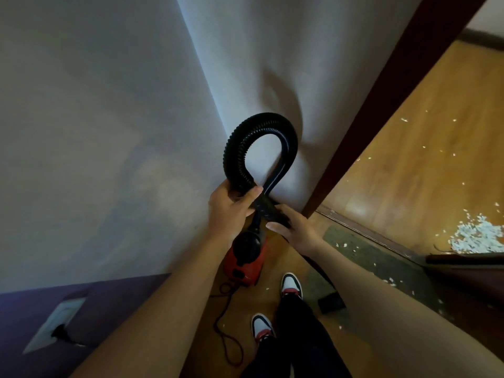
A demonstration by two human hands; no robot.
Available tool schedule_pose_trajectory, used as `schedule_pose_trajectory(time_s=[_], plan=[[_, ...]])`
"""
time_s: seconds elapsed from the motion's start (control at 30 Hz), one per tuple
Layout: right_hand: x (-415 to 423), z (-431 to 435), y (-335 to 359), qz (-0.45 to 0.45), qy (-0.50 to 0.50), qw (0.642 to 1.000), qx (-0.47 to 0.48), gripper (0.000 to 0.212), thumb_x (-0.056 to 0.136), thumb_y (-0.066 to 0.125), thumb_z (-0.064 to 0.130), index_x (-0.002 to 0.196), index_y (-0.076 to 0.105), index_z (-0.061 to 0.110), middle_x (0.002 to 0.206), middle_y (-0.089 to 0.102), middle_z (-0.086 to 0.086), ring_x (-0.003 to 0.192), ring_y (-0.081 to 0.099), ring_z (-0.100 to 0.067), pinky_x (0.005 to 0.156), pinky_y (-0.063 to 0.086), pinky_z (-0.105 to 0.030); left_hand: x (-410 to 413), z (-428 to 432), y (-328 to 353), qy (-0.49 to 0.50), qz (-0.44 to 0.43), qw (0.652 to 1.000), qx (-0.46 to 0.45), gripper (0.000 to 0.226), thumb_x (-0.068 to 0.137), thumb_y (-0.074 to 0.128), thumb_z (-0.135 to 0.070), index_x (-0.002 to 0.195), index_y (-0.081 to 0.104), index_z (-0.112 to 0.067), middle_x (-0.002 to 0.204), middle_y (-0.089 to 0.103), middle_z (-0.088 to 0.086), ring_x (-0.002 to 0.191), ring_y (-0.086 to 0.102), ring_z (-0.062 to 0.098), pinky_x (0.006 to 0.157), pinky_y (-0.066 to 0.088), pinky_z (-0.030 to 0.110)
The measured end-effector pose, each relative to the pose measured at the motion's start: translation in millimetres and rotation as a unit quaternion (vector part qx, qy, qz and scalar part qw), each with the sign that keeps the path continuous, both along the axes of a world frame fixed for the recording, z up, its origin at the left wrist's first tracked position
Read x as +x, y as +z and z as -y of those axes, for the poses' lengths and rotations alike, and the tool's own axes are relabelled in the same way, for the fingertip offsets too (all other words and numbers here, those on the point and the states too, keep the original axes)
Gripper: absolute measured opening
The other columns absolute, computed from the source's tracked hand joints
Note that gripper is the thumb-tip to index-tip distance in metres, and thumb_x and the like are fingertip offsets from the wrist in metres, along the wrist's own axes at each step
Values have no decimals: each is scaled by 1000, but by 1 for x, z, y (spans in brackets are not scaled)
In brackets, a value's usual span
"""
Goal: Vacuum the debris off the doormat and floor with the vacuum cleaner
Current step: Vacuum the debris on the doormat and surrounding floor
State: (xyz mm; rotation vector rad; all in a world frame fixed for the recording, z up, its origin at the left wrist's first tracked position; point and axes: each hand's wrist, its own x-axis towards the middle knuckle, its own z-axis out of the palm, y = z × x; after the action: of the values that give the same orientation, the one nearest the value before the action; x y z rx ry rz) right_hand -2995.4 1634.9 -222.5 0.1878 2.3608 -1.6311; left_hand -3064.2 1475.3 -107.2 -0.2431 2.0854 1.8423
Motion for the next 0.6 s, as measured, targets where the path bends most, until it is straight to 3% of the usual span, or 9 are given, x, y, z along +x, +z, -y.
schedule_pose_trajectory(time_s=[0.23, 0.4, 0.47, 0.53, 0.57, 0.6], plan=[[83, -5, 18, 7, -38, 999, 27, 37, 99, 64, 29, 133, 59, 16, 102, 61, 17, 90, 57, 16, 77, 42, -6, 62, 2, 0, 7, 72, 996, 43, 48, 84, 76, -17, 127, 59, -7, 120, 66, 8, 110, 65, 21, 77, 62, 36], [142, -22, 30, 8, -7, 998, 69, 46, 94, 58, 55, 131, 62, 27, 96, 61, 22, 83, 59, 9, 73, 40, -12, 100, 7, -9, -63, 124, 990, 24, 48, 83, 77, -19, 125, 56, -9, 120, 65, 7, 116, 63, 25, 83, 61, 40], [164, -28, 33, 14, -2, 997, 80, 40, 97, 59, 52, 129, 62, 30, 93, 61, 21, 80, 59, 8, 72, 40, -14, 111, 11, -4, -86, 74, 993, -28, 66, 78, 81, -28, 133, 46, -15, 129, 59, 3, 122, 58, 21, 95, 55, 43], [184, -37, 35, 22, -2, 996, 84, 32, 99, 61, 45, 128, 63, 30, 90, 62, 18, 78, 59, 7, 71, 41, -18, 123, 15, 9, -90, -45, 986, -131, 87, 73, 84, -34, 144, 35, -21, 139, 47, -2, 127, 49, 13, 103, 46, 36], [193, -42, 36, 29, 0, 996, 84, 31, 99, 62, 43, 127, 64, 30, 89, 63, 16, 77, 59, 6, 71, 43, -19, 130, 16, 18, -105, -138, 962, -210, 87, 74, 84, -34, 144, 35, -20, 138, 44, -1, 124, 46, 12, 100, 44, 31], [202, -47, 38, 36, 3, 996, 83, 31, 99, 62, 42, 127, 64, 30, 89, 64, 14, 77, 58, 6, 70, 44, -20, 139, 16, 27, -137, -256, 907, -304, 80, 75, 82, -35, 141, 41, -19, 133, 44, 1, 120, 46, 15, 95, 42, 29]])
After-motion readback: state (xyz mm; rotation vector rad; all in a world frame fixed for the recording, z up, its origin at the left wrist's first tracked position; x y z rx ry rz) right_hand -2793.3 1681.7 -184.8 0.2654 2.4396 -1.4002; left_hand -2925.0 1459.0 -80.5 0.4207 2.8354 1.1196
